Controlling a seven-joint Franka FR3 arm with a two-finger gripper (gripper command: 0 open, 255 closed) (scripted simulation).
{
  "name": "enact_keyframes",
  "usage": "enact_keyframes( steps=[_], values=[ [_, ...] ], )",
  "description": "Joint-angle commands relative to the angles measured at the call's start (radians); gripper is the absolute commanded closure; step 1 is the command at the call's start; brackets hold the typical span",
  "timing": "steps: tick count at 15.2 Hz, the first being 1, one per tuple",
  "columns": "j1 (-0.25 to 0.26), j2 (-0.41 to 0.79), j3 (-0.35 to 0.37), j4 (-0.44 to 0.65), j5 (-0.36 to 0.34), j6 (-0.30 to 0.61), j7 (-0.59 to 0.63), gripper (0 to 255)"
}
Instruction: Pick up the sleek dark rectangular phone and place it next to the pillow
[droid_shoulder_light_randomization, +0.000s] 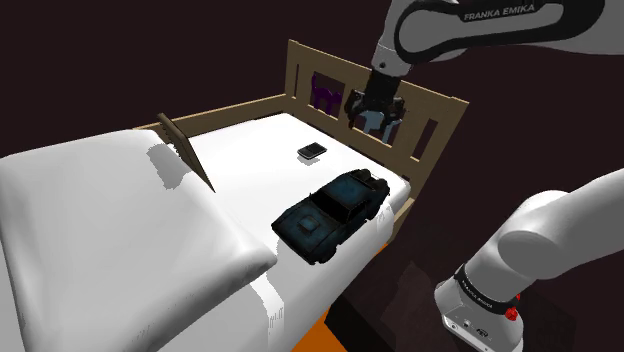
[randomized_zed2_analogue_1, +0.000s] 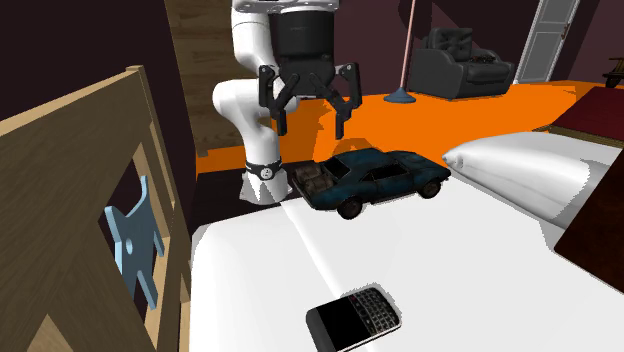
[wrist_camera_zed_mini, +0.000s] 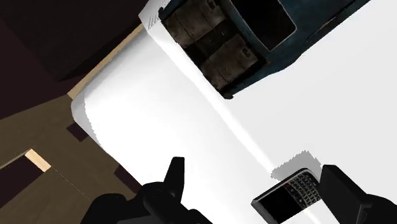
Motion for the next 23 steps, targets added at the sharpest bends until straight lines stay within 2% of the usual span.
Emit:
enact_keyframes(
  steps=[1,9,17,23],
  values=[
    [-0.013,0.073,0.023,0.029,0.003,0.044,0.091,0],
    [-0.049,0.381,0.068,0.192,-0.031,0.184,0.428,0],
    [-0.047,0.682,0.036,0.417,-0.074,0.254,0.722,0],
    [-0.042,0.725,0.033,0.393,-0.081,0.321,0.727,0]
  ],
)
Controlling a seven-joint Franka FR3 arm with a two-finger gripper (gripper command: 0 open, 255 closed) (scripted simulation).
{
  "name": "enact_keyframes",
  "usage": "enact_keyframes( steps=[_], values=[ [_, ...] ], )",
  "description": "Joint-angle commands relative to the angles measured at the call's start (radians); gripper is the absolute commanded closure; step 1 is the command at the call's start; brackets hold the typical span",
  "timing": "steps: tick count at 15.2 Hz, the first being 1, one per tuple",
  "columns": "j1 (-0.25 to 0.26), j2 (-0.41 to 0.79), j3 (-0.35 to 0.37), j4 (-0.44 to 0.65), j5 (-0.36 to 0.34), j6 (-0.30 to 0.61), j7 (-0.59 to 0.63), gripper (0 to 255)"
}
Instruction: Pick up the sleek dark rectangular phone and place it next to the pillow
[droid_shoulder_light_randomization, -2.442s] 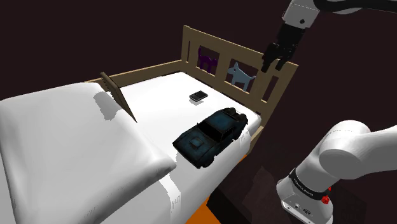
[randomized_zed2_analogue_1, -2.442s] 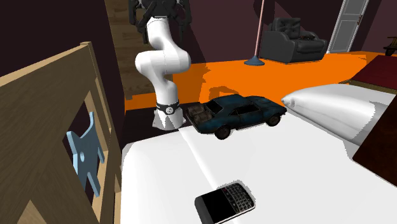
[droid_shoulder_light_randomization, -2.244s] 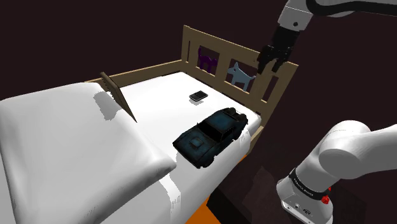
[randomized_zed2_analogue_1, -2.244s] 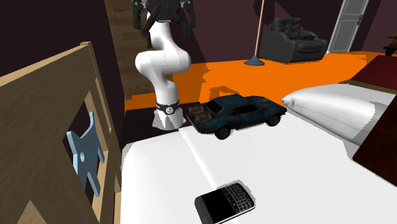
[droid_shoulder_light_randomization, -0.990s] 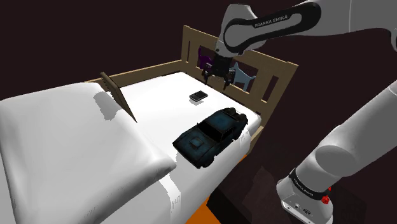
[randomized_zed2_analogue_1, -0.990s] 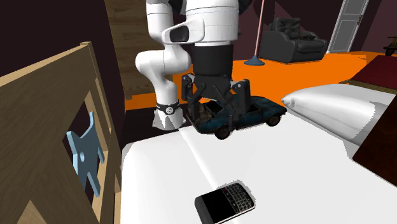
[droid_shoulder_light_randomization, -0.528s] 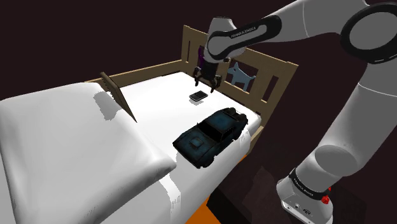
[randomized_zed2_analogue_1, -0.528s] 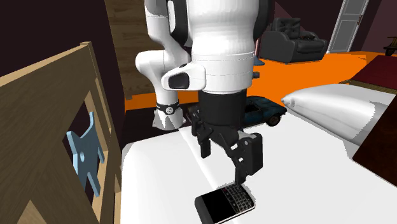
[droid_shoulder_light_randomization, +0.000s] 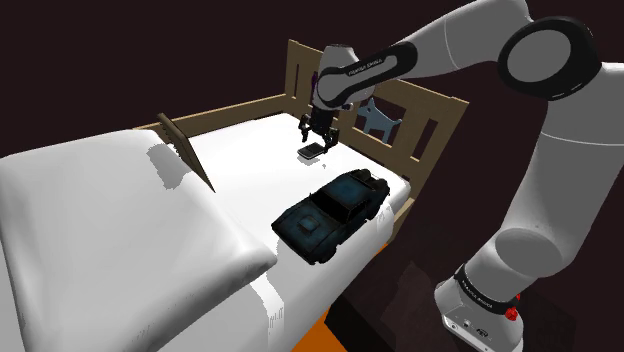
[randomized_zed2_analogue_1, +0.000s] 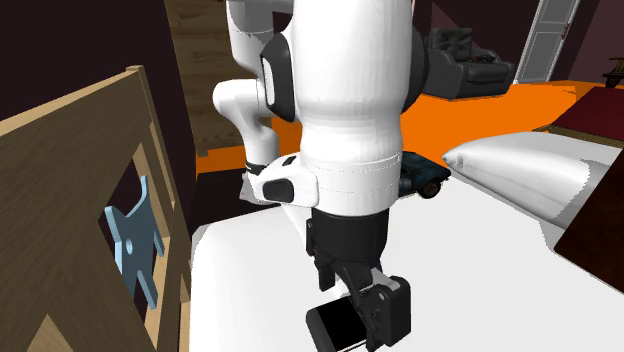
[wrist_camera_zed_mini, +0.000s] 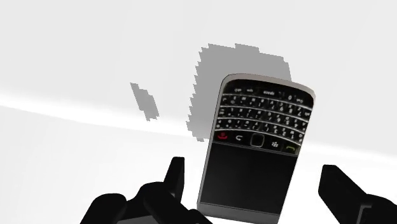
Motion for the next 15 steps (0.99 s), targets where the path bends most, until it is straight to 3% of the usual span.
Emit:
enact_keyframes(
  steps=[1,10,11,15],
  values=[
    [0.000,0.018,-0.002,-0.004,-0.003,0.022,0.000,0],
    [0.001,0.022,-0.002,-0.006,-0.003,0.028,0.001,0],
    [0.001,0.022,-0.002,-0.006,-0.003,0.028,0.001,255],
    [0.001,0.021,-0.002,-0.006,-0.003,0.028,0.001,255]
  ],
)
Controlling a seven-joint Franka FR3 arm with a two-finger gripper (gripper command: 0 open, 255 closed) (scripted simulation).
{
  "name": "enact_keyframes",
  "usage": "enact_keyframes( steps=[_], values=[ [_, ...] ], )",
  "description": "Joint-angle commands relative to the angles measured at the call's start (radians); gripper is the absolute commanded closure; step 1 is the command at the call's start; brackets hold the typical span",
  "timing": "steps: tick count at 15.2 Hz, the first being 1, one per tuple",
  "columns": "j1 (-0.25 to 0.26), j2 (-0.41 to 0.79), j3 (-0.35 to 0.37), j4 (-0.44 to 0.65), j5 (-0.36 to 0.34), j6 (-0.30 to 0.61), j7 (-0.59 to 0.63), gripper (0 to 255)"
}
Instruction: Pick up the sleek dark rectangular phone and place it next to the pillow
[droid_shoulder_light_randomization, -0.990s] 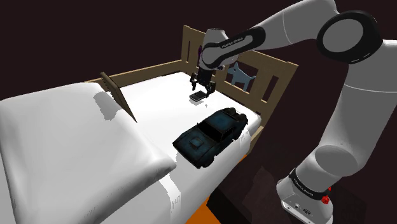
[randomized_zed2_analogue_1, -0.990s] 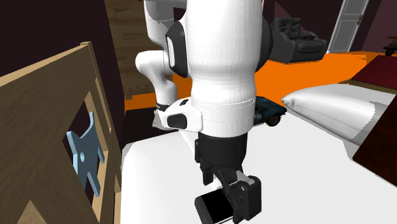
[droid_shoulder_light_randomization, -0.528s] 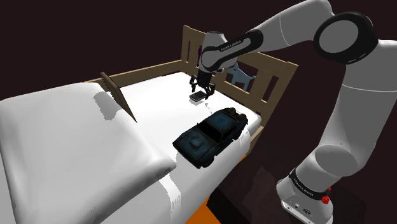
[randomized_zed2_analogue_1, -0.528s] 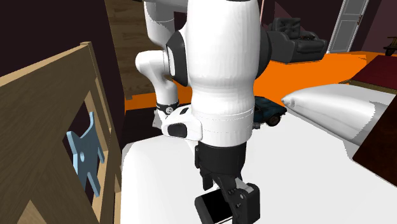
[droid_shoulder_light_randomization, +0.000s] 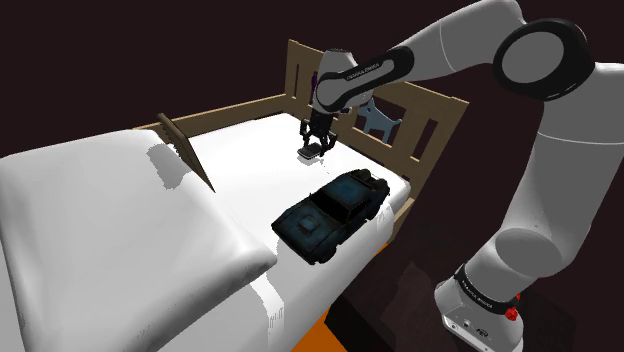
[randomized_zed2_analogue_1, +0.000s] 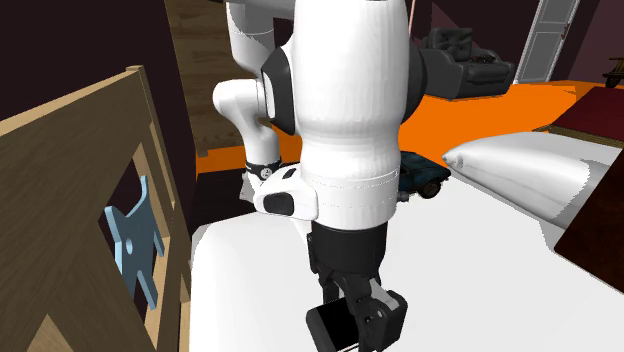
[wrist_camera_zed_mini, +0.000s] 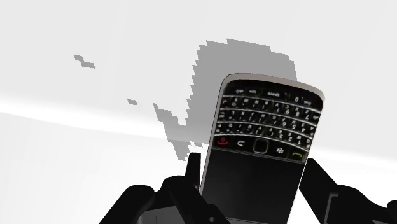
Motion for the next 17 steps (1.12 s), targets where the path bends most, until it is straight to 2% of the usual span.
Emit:
enact_keyframes(
  steps=[1,5,17],
  values=[
    [0.000,0.001,0.000,-0.001,0.000,0.000,0.000,255],
    [0.000,0.002,0.000,0.000,0.000,0.001,0.000,255],
    [-0.004,-0.073,0.005,0.066,0.012,-0.139,-0.005,255]
  ],
)
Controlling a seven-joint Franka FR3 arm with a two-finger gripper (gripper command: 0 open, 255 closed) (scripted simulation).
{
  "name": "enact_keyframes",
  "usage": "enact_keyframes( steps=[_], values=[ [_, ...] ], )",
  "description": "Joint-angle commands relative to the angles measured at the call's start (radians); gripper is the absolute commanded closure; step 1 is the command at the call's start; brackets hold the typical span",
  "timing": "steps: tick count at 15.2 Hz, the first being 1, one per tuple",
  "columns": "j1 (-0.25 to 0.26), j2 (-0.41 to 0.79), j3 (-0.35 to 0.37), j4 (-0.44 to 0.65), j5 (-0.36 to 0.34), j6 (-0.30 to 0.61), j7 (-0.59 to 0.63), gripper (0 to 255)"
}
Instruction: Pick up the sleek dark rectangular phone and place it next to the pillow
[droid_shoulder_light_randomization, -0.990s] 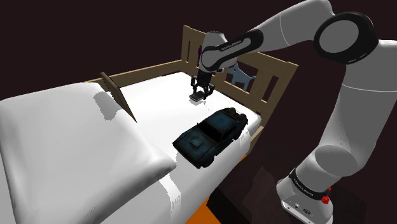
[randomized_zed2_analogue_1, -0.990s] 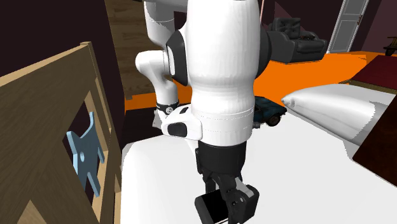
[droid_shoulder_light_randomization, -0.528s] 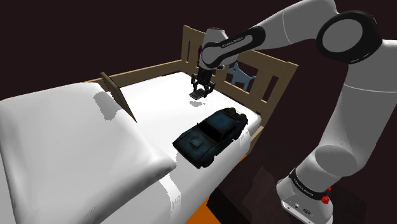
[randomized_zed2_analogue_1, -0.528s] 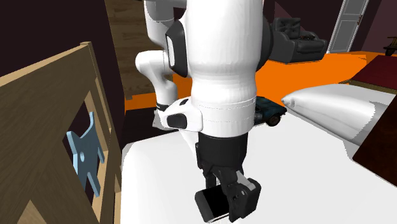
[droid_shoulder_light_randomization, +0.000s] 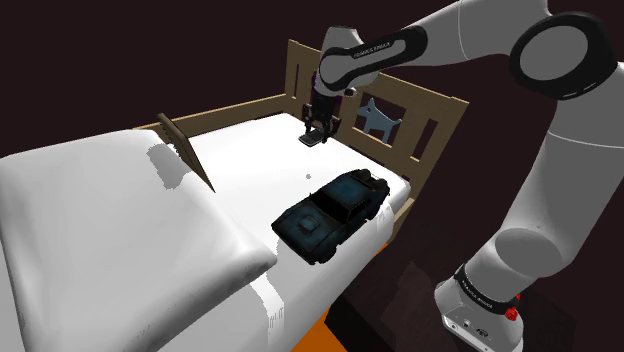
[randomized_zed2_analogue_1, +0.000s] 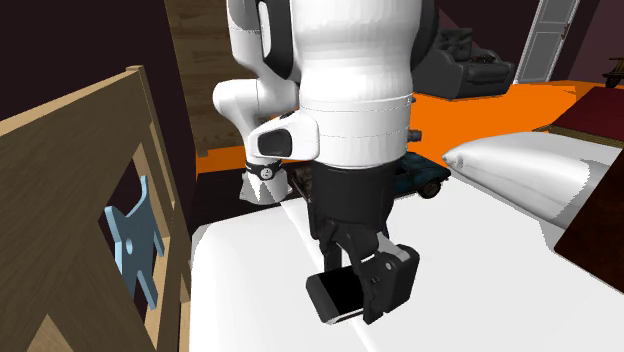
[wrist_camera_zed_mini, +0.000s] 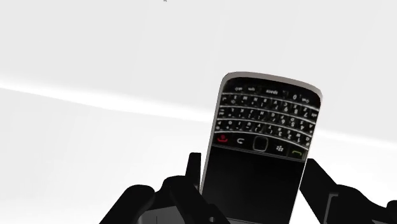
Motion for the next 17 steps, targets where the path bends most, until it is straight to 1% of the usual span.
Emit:
enact_keyframes(
  steps=[1,17],
  values=[
    [-0.001,-0.010,0.000,0.014,0.002,-0.024,-0.001,255],
    [-0.003,-0.065,0.003,0.158,0.010,-0.223,-0.001,255]
  ],
)
